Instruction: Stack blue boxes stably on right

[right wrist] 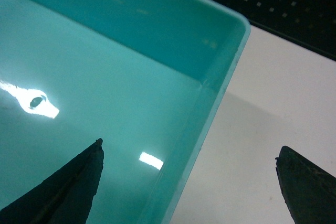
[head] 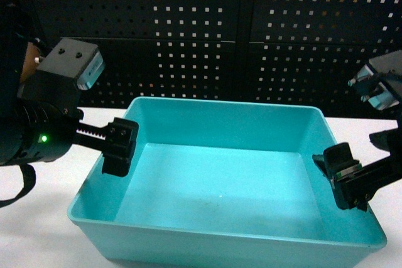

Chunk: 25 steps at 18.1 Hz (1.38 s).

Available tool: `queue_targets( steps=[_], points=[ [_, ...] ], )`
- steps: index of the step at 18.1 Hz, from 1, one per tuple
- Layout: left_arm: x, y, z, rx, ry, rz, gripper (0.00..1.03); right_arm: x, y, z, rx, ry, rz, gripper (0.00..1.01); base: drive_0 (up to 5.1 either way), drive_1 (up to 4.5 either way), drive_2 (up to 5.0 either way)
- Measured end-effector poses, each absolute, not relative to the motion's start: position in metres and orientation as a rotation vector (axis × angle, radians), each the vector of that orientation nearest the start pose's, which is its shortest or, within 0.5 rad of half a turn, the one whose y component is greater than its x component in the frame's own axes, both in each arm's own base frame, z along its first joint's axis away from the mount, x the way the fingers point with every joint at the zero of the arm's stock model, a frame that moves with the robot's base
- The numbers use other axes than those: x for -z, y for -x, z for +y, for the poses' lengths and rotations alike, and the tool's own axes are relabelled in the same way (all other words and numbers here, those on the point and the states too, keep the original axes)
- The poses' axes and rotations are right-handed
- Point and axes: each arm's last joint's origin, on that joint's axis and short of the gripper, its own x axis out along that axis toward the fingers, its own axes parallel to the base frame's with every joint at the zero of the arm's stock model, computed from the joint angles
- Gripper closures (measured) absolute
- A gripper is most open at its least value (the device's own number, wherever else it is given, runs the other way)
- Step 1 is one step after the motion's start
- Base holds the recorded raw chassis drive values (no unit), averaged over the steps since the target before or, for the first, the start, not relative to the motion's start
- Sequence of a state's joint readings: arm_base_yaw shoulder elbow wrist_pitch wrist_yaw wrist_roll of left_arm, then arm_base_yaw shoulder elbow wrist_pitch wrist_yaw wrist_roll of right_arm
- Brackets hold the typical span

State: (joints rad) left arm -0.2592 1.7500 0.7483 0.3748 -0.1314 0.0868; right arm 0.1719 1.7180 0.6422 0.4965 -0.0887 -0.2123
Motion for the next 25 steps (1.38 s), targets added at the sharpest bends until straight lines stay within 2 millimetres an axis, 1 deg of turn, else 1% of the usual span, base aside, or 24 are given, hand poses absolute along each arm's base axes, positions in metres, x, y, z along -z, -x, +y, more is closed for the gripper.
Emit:
queue_targets(
  steps=[4, 8, 9, 10, 11, 12, 13, 14, 17, 18, 19, 20, 21, 22, 23, 25],
  points=[
    [-0.113, -0.317, -0.077, 0.123, -0.214, 0.636, 0.05, -0.106, -0.300, 0.059, -0.317, 0.237, 0.586, 0.03, 0.0, 0.00, 0.0],
    [-0.108, -0.318, -0.075, 0.118, -0.214, 0.644, 0.05, -0.096, -0.298, 0.059, -0.313, 0.241, 0.604, 0.03, 0.0, 0.00, 0.0],
    [-0.108, -0.318, -0.075, 0.118, -0.212, 0.646, 0.05, -0.096, -0.298, 0.059, -0.312, 0.239, 0.606, 0.04, 0.0, 0.00, 0.0],
    [-0.107, -0.317, -0.075, 0.120, -0.210, 0.650, 0.05, -0.096, -0.298, 0.059, -0.312, 0.238, 0.607, 0.13, 0.0, 0.00, 0.0],
    [-0.107, -0.318, -0.075, 0.120, -0.207, 0.652, 0.05, -0.095, -0.298, 0.059, -0.311, 0.236, 0.607, 0.24, 0.0, 0.00, 0.0],
    [-0.107, -0.318, -0.076, 0.125, -0.205, 0.655, 0.05, -0.094, -0.298, 0.059, -0.308, 0.234, 0.608, 0.29, 0.0, 0.00, 0.0],
    [-0.106, -0.318, -0.076, 0.127, -0.204, 0.655, 0.05, -0.094, -0.299, 0.059, -0.302, 0.236, 0.609, 0.40, 0.0, 0.00, 0.0],
    [-0.106, -0.318, -0.076, 0.127, -0.203, 0.657, 0.05, -0.093, -0.299, 0.059, -0.300, 0.235, 0.611, 0.48, 0.0, 0.00, 0.0],
    [-0.106, -0.319, -0.074, 0.121, -0.193, 0.659, 0.05, -0.094, -0.298, 0.061, -0.300, 0.234, 0.607, 0.64, 0.0, 0.00, 0.0],
    [-0.106, -0.319, -0.073, 0.114, -0.162, 0.675, 0.05, -0.094, -0.298, 0.064, -0.280, 0.220, 0.605, 0.89, 0.0, 0.00, 0.0],
    [-0.106, -0.318, -0.079, 0.113, -0.114, 0.709, 0.05, -0.093, -0.298, 0.065, -0.299, 0.183, 0.607, 0.99, 0.0, 0.00, 0.0],
    [-0.108, -0.311, -0.091, 0.103, -0.074, 0.774, 0.05, -0.093, -0.297, 0.066, -0.300, 0.182, 0.607, 0.99, 0.0, 0.00, 0.0],
    [-0.121, -0.298, -0.104, 0.046, -0.003, 0.812, 0.05, -0.092, -0.296, 0.062, -0.286, 0.171, 0.606, 0.99, 0.0, 0.00, 0.0],
    [-0.119, -0.284, -0.116, -0.006, 0.095, 0.890, 0.05, -0.089, -0.293, 0.061, -0.285, 0.168, 0.599, 0.99, 0.0, 0.00, 0.0],
    [-0.116, -0.278, -0.120, -0.027, 0.116, 0.901, 0.05, -0.089, -0.292, 0.061, -0.283, 0.165, 0.597, 0.99, 0.0, 0.00, 0.0],
    [-0.114, -0.276, -0.121, -0.055, 0.123, 0.907, 0.05, -0.088, -0.291, 0.061, -0.279, 0.166, 0.596, 0.99, 0.0, 0.00, 0.0]
  ],
)
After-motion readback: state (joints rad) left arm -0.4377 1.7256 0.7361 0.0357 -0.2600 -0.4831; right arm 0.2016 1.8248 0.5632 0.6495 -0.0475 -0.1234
